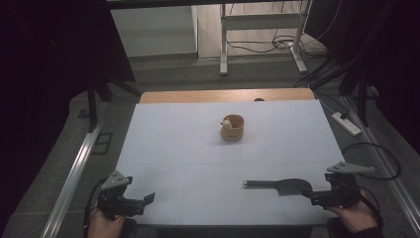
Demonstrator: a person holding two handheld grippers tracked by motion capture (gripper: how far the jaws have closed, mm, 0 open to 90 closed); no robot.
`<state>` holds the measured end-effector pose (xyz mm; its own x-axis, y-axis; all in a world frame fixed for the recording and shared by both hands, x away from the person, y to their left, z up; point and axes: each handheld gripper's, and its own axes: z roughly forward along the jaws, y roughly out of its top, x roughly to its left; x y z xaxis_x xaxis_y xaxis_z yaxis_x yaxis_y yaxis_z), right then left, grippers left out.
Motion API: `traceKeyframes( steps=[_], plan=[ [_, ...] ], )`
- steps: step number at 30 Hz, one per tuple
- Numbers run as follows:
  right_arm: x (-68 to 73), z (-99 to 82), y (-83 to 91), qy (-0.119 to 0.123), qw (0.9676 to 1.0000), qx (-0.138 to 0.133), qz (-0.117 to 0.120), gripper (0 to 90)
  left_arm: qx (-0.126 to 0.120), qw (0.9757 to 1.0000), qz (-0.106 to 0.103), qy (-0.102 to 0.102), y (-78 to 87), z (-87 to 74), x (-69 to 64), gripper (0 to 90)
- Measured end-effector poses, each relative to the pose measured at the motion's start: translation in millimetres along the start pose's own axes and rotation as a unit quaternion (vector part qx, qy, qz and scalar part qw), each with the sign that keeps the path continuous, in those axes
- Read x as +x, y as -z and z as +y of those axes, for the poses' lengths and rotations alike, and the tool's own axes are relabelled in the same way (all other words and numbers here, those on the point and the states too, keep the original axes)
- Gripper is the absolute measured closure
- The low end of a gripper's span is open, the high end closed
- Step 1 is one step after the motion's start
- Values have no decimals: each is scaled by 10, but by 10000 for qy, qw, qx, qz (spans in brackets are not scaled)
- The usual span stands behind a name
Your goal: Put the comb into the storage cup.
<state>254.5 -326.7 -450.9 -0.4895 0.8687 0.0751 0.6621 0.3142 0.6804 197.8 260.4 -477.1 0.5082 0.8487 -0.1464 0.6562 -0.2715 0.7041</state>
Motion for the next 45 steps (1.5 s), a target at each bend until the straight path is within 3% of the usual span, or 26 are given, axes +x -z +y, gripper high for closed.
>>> traceKeyframes(
  steps=[20, 29, 45],
  plan=[
    [29, 12, -23, 126, 9999, 113, -24, 0, -74, 9999, -113, 92, 16, -16, 31, 3],
    [44, 24, -33, 141, 9996, 178, -182, 0, -117, 9997, -139, 146, 22, -22, 43, 3],
    [116, 125, -97, 294, 9990, 335, -36, 0, -127, 9996, -174, 201, 24, -26, 56, 4]
  ],
)
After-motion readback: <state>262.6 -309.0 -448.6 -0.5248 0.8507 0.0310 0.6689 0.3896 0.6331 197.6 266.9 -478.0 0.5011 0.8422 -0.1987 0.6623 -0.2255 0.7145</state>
